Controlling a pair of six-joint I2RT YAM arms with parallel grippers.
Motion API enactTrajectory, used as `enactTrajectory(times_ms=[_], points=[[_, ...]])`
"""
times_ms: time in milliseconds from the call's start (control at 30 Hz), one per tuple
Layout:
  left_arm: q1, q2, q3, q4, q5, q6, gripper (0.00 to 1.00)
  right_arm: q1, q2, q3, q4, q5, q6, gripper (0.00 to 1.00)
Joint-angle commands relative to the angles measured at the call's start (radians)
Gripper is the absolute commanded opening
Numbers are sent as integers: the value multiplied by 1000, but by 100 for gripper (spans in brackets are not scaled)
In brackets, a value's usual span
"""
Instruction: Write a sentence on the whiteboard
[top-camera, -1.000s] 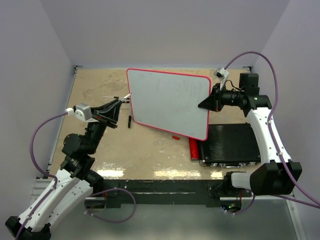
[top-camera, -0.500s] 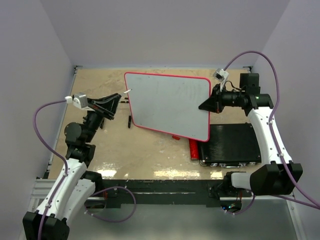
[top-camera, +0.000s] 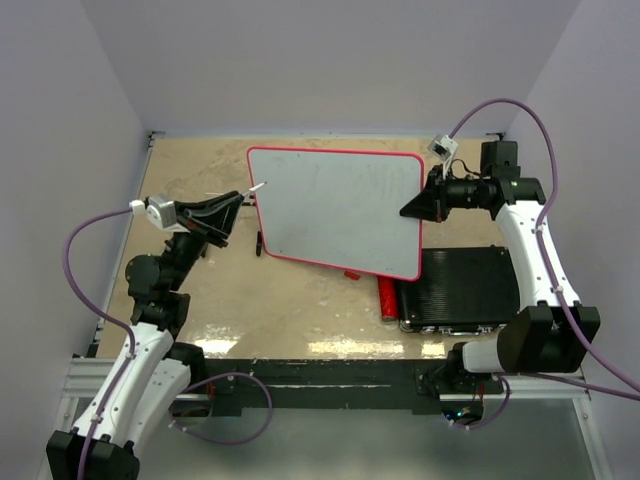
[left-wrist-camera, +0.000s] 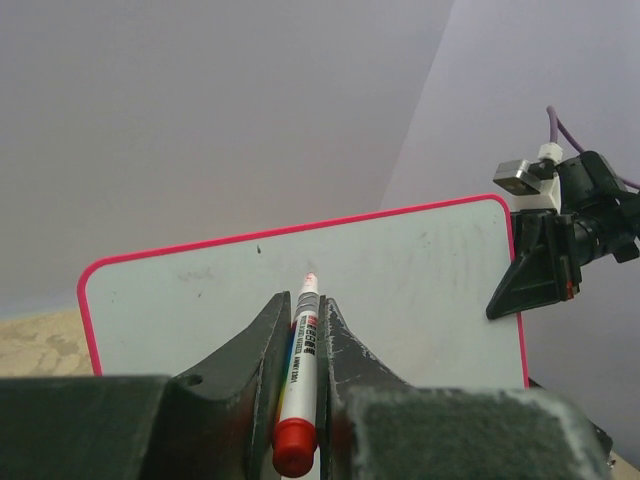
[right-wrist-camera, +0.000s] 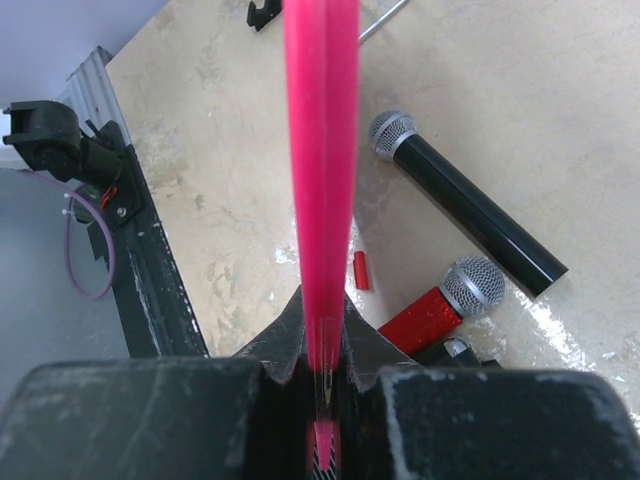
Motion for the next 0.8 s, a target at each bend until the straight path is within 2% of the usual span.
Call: enactTrajectory(times_ms=[0,200,467,633,767], points=[[13,-61,-66,96,-13,38,0,-12,10,71,-46,-39,-62,0],[14,-63,-183,264,-30,14,0,-13,21,88,-61,-33,-65,0],[16,-11,-217,390,-72,72,0,-12,27,73,-45,-43,-42,0],[16,68,-238,521,-70,60,0,-10,37,68,-55,-66,-58,0],[16,97,-247,558,-85,54,0,-9,40,76,-58,-71,-64,0]])
